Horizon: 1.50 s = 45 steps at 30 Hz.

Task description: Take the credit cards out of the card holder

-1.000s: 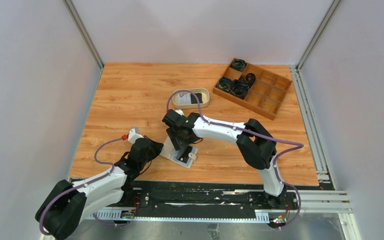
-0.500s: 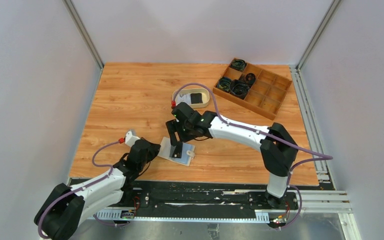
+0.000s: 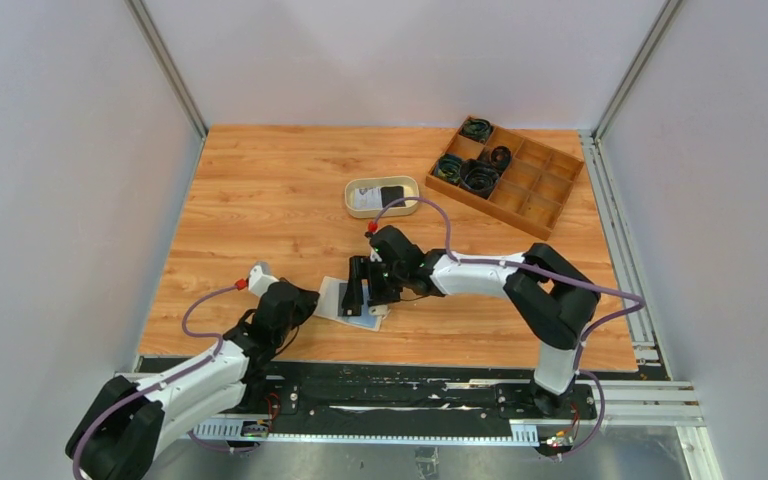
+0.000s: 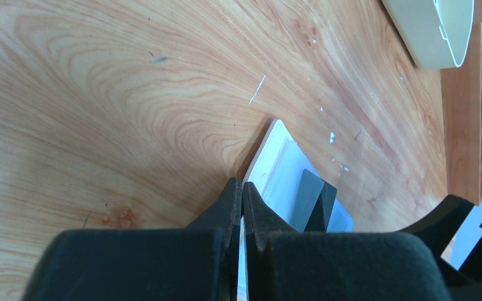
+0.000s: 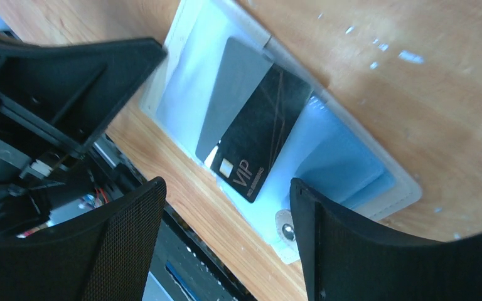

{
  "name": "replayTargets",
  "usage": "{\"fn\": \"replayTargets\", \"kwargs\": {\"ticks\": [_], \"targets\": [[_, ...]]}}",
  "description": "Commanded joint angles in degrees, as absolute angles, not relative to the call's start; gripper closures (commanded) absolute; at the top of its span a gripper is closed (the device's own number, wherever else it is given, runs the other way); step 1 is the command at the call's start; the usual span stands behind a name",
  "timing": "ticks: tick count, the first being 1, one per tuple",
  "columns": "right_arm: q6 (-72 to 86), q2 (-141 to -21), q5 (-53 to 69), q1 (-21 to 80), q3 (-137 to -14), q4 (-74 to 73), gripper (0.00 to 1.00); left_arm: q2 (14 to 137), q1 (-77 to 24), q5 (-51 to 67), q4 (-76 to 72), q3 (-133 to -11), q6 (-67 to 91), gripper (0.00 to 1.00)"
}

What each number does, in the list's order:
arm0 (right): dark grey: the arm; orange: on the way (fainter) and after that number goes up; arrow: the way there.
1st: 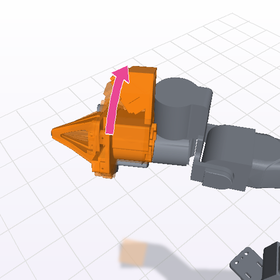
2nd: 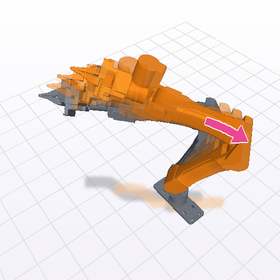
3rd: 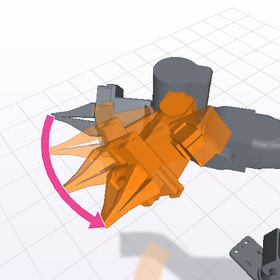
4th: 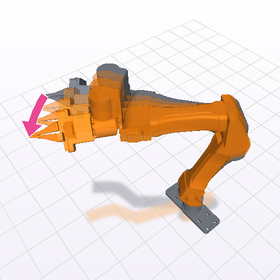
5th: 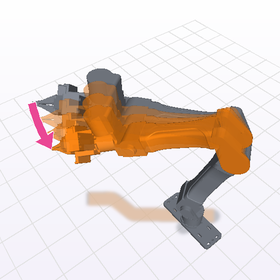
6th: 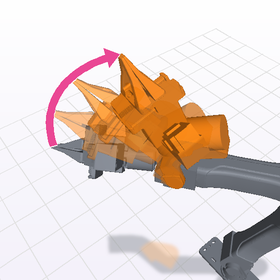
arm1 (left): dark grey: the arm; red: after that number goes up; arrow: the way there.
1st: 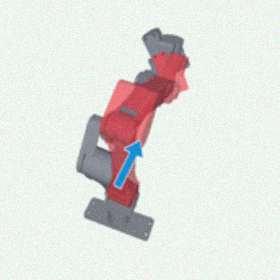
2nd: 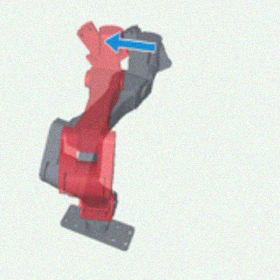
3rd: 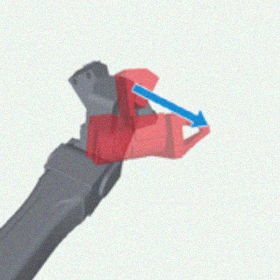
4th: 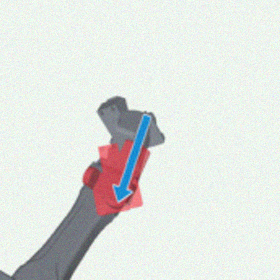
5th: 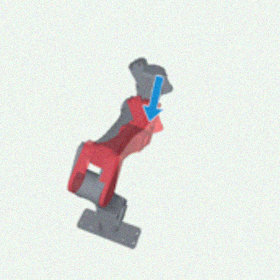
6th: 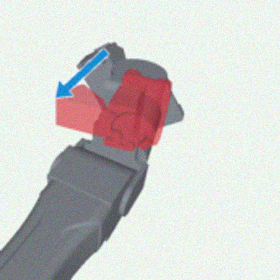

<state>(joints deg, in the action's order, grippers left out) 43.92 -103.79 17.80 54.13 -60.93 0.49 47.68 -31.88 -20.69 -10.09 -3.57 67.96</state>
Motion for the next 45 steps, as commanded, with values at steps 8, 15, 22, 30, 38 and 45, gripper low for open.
{"fn": "replayTargets", "kwargs": {"ticks": [8,15,22,30,38,45], "targets": [[57.19,-105.65,26.54,49.33,-53.21,23.65,0.26,44.76,-31.55,-23.29,-5.91,-2.37,67.59,1.0],[58.74,-107.84,28.43,49.21,-54.71,23.93,0.26,44.86,-31.55,-23.33,-5.67,-2.37,67.53,1.0],[63.19,-107.67,27.34,48.97,-51.1,25.68,0.27,44.65,-31.55,-23.47,-4.93,-2.38,67.41,1.0],[73.56,-111.68,27.56,48.96,-45.55,36.4,0.29,44.67,-31.55,-23.55,-4.99,-2.45,67.32,1.0],[77.42,-115.71,29.27,49.39,-47.87,43.48,0.31,44.36,-31.55,-23.87,-3.75,-2.94,67.24,1.0],[76.49,-114.81,29.59,49.39,-48.08,44.56,0.64,44.15,-31.54,-24.35,-2.83,-3.39,66.97,1.0]]}}
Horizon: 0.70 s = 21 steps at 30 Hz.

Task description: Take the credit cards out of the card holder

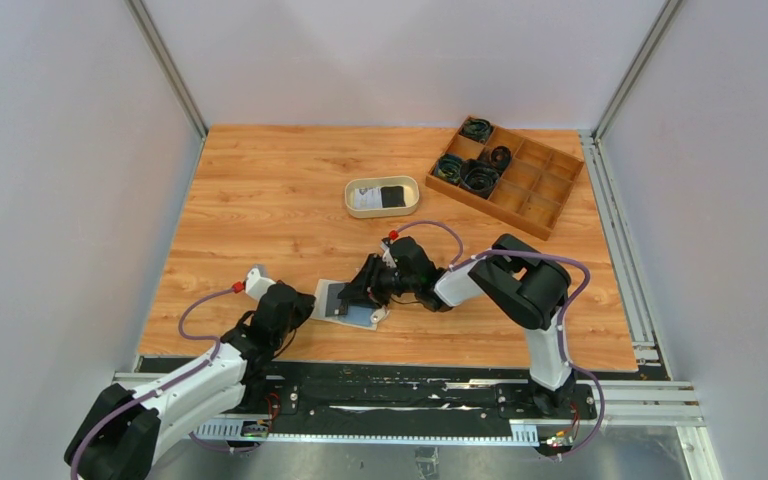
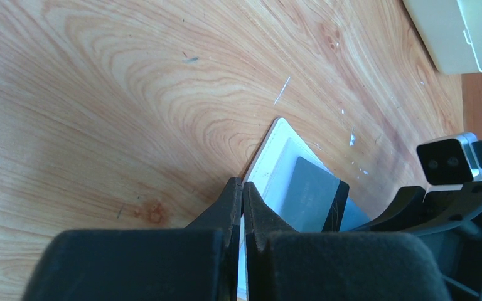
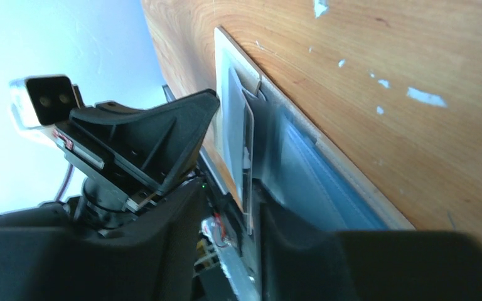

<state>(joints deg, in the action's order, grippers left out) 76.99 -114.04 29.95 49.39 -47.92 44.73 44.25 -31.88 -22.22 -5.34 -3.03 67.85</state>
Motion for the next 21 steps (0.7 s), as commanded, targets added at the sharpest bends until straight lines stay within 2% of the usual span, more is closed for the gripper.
{"fn": "replayTargets", "kwargs": {"ticks": [1,3,7,15,21], "targets": [[76.61,-114.92,29.68,49.33,-48.01,44.91,0.74,44.3,-31.55,-24.26,-2.92,-3.44,66.9,1.0],[76.84,-115.38,29.98,49.31,-47.82,45.87,0.89,44.58,-31.55,-24.19,-2.94,-3.53,66.82,1.0],[77.0,-115.43,30.15,49.2,-47.27,46.63,1.0,44.57,-31.55,-24.17,-2.9,-3.62,66.71,1.0],[74.19,-112.34,30.06,48.41,-45.59,42.07,1.0,44.21,-31.54,-24.53,-2.44,-3.54,66.88,1.0],[70.93,-106.56,28.74,47.2,-39.77,36.66,1.0,43.39,-31.55,-25.04,-1.51,-3.39,66.88,1.0]]}}
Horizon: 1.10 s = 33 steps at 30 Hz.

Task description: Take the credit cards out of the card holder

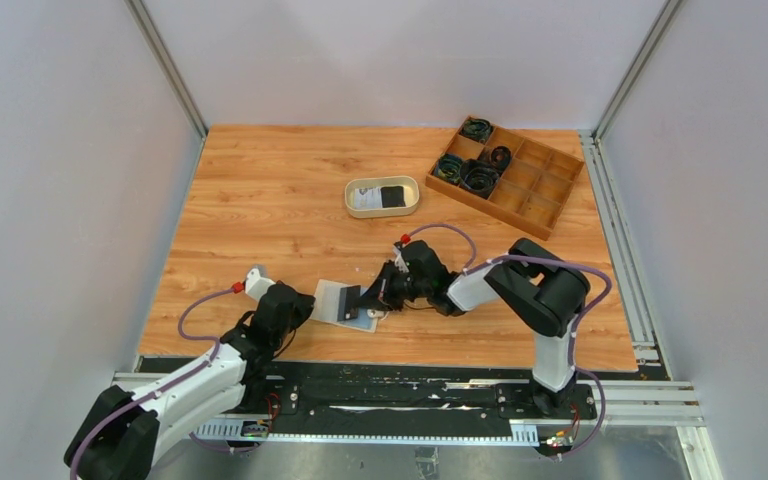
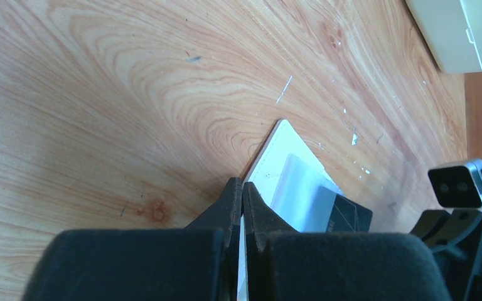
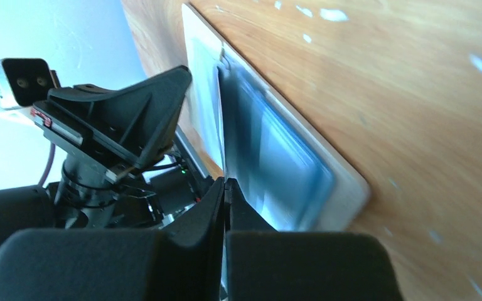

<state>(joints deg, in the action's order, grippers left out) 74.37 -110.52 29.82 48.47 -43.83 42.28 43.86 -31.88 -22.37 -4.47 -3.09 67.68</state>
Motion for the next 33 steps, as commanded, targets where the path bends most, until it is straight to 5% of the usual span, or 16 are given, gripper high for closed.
{"fn": "replayTargets", "kwargs": {"ticks": [1,9,16,26,33], "targets": [[70.44,-105.53,28.48,46.97,-38.8,35.94,1.0,43.32,-31.53,-25.03,-1.5,-3.33,66.9,1.0],[63.85,-94.19,26.89,43.73,-35.4,26.63,1.0,42.3,-31.51,-25.44,-0.56,-3.14,67.06,1.0],[53.33,-88.39,26.44,35.66,-46.77,15.59,1.0,41.36,-31.55,-25.59,-0.26,-3.11,67.15,1.0],[40.59,-113.95,41.55,22.48,-92.06,-10.85,1.0,40.34,-31.51,-25.57,1.54,-4.01,66.78,1.0],[36.24,-125.81,39.08,21.63,-106.58,-19.89,1.0,37.08,-31.55,-26.18,4.7,-4.79,65.65,1.0]]}}
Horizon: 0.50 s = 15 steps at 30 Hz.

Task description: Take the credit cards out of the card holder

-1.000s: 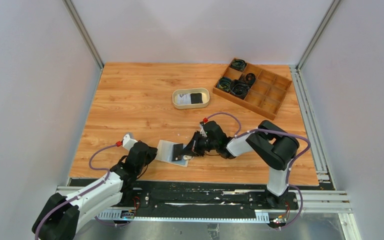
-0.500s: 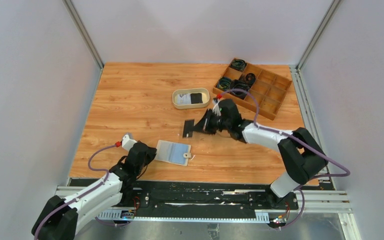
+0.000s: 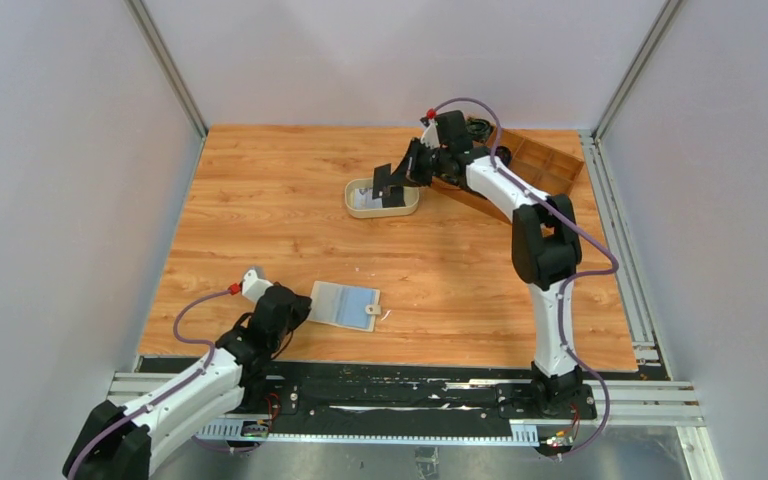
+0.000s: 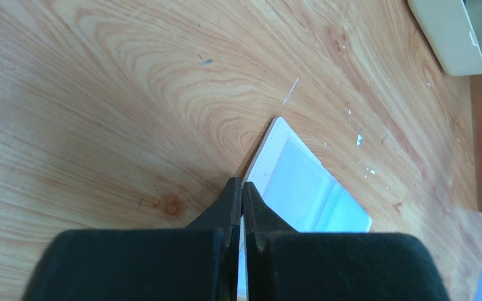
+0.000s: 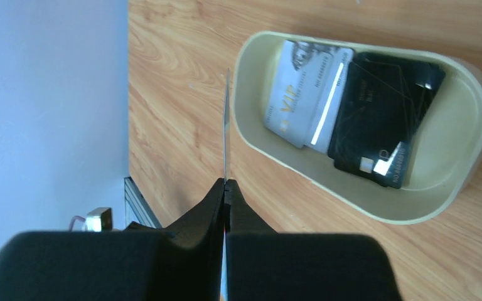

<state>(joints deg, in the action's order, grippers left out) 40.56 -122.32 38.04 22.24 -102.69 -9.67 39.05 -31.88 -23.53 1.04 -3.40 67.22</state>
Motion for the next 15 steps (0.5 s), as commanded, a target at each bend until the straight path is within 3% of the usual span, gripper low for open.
{"fn": "replayTargets", "kwargs": {"ticks": [1,15], "targets": [[35.8,-126.46,38.66,21.59,-107.18,-20.24,1.0,36.65,-31.55,-26.27,4.93,-4.83,65.52,1.0],[30.62,-133.63,36.24,18.47,-109.18,-24.61,1.0,40.1,-31.55,-25.37,3.26,-6.24,63.99,1.0]]}}
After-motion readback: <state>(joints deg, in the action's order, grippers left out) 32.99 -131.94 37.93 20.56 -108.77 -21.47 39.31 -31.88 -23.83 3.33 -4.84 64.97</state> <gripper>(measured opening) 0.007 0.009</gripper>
